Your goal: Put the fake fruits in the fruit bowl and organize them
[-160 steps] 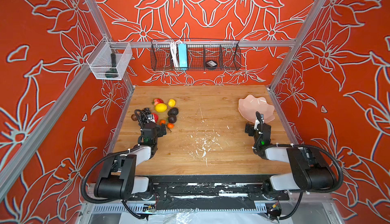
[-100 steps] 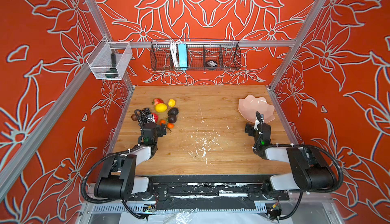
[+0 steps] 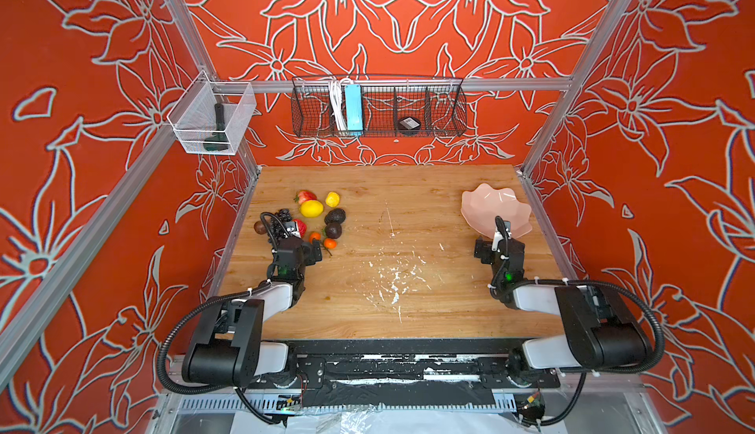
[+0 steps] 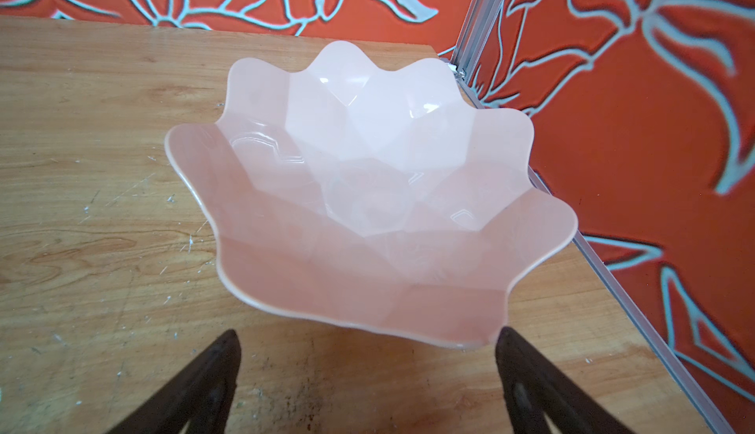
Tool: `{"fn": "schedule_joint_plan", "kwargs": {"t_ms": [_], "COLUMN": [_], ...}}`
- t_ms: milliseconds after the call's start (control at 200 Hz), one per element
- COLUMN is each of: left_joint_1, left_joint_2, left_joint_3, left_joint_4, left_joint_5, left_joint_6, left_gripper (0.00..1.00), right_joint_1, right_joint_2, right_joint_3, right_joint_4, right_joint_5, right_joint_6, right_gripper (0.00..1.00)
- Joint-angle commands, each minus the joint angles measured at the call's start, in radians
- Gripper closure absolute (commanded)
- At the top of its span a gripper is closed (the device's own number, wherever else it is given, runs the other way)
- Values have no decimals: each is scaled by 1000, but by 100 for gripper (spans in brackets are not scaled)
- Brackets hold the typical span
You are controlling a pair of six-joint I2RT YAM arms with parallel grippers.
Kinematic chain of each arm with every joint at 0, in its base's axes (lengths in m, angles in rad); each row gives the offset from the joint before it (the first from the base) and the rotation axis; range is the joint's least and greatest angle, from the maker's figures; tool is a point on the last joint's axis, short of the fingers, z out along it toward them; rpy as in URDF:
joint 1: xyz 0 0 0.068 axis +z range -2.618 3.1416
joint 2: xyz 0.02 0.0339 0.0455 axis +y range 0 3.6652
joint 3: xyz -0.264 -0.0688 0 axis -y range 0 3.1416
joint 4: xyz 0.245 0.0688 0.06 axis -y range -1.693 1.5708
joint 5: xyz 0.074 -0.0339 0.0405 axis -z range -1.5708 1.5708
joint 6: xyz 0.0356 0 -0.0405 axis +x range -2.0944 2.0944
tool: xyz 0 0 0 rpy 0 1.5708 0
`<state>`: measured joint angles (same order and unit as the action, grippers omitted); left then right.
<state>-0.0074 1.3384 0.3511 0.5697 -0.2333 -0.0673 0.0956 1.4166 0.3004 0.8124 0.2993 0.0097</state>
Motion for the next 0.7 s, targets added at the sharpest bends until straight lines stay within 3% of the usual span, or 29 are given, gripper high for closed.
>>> {"fn": "schedule_joint_plan", "kwargs": {"t_ms": [0,511,696], "left_joint_1": [3,3,3], "left_joint_2": [6,1,-69], "left_joint_3": [14,7,-82], "left_joint_4": [6,13,105], "left_joint_5": [0,0,2], "left_joint_6": [-9,-9,-10], "left_gripper": [1,1,2], "right_joint_1": [-3,-2,-2], "right_joint_2": [-1,-1,-4], "right_joint_3": [11,11,5], "right_joint_4": [11,11,19], "right_joint_5": [12,13,14], "right_joint_6": [7,9,6], "right_gripper": [2,2,2]}}
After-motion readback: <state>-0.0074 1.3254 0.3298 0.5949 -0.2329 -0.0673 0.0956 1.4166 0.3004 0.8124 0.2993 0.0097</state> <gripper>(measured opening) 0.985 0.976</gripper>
